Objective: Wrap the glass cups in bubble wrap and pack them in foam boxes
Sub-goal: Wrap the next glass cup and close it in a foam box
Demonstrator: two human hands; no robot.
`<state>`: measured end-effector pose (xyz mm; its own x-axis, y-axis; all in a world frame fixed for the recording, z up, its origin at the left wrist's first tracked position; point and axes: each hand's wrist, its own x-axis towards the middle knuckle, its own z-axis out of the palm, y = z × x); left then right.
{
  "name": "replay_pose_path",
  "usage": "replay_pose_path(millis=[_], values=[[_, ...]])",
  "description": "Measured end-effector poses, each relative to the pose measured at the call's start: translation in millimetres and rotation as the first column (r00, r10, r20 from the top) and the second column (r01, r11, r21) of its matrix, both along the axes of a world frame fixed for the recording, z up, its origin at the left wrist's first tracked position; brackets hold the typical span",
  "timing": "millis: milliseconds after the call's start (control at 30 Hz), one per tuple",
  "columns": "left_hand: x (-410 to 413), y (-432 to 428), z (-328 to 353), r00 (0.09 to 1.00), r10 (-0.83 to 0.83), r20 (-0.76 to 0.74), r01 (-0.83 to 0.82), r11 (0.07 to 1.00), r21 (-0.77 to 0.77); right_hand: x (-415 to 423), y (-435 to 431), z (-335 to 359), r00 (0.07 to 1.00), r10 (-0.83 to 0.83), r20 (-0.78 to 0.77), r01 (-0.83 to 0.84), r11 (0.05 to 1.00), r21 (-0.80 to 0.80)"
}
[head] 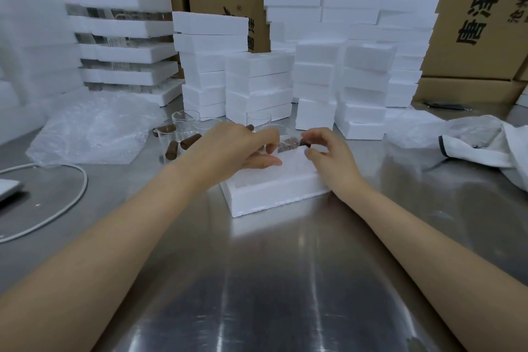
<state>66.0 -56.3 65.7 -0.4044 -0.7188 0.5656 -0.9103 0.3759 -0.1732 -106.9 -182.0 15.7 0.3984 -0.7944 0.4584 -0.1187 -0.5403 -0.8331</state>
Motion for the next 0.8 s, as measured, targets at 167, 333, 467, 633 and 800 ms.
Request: replay_pose_path(millis=[167,333,467,633,800], values=[[-3,-9,-9,0.997,0.078,0.021,-0.081,0.978,0.194,0,-4,-1,0.993,0.116,-0.020,-0.109,0.968,0.228],[-1,-8,-16,0.954,0.117,-0.277,-0.028,0.952,0.306,-1,-6,1,0.992,0.101,-0.078,-0.077,0.961,0.266],[6,-10,-28,0.636,-0.029,-0.771,0.114,0.992,0.057,1,-8,0,0.997,0.020,-0.068,0.000,0.960,0.281],[16,-20,-42,0.297,0.000,-0.955,-0.051,0.999,-0.016,-1,-13,-1,0.995,-0.072,-0.068,0.087,0.960,0.265],[17,-27,-51,0.356,0.067,-0.932,-0.066,0.997,0.046,-1,-16,-3,0.993,-0.073,-0.088,0.095,0.957,0.274]])
